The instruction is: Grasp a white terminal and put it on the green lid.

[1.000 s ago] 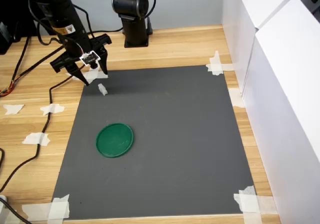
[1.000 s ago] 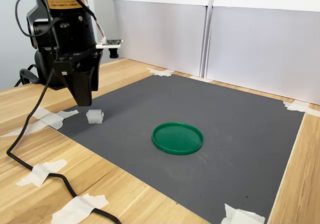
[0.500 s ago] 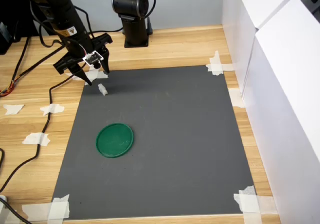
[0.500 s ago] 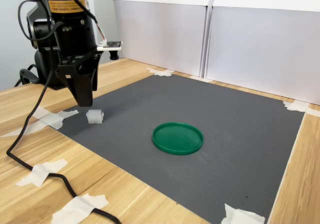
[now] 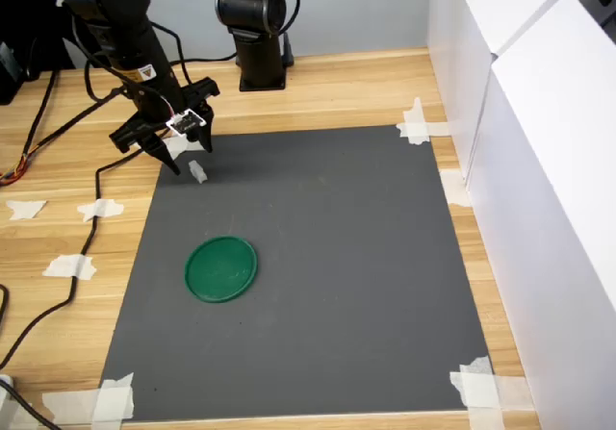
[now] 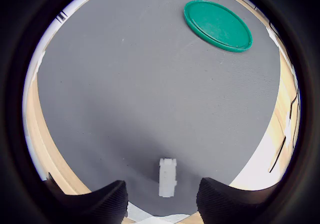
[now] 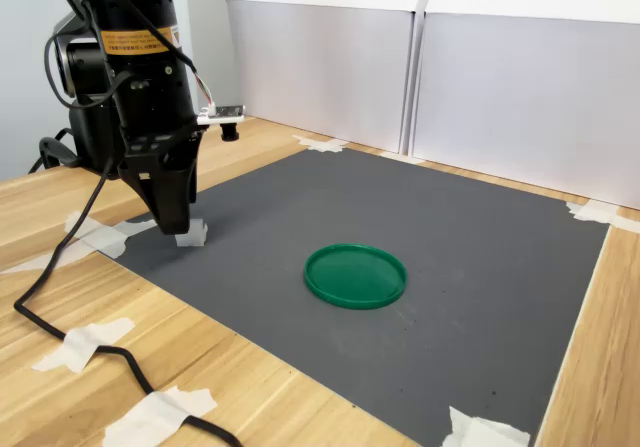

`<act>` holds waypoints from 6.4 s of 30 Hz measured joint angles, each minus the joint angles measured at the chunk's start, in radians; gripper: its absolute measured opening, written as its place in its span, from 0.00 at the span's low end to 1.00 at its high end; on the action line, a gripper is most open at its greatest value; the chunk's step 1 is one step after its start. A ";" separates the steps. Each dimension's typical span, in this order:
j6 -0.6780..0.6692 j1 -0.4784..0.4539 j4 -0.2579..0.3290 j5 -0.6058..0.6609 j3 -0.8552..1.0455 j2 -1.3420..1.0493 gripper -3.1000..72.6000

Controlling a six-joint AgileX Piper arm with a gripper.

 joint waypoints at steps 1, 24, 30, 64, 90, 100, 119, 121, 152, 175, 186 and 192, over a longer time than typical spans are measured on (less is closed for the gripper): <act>0.000 0.000 0.000 0.000 0.001 0.008 0.80; 0.017 0.001 -0.002 -0.038 0.001 0.053 0.75; 0.017 0.001 -0.002 -0.046 0.001 0.053 0.72; 0.166 0.001 0.000 0.148 -0.156 -0.052 0.15; 0.443 0.151 -0.039 0.385 -0.712 0.219 0.15; 0.404 0.248 -0.078 0.367 -0.755 0.371 0.15; 0.416 0.312 -0.099 0.333 -0.758 0.486 0.23; 0.414 0.312 -0.094 0.335 -0.758 0.486 0.34; 0.510 0.312 0.000 0.019 -0.350 -0.153 0.10; 0.753 0.312 0.164 -0.571 0.368 -0.779 0.02; 0.921 0.312 0.165 -0.680 0.535 -0.918 0.02; 0.933 0.312 0.165 -0.697 0.640 -1.020 0.02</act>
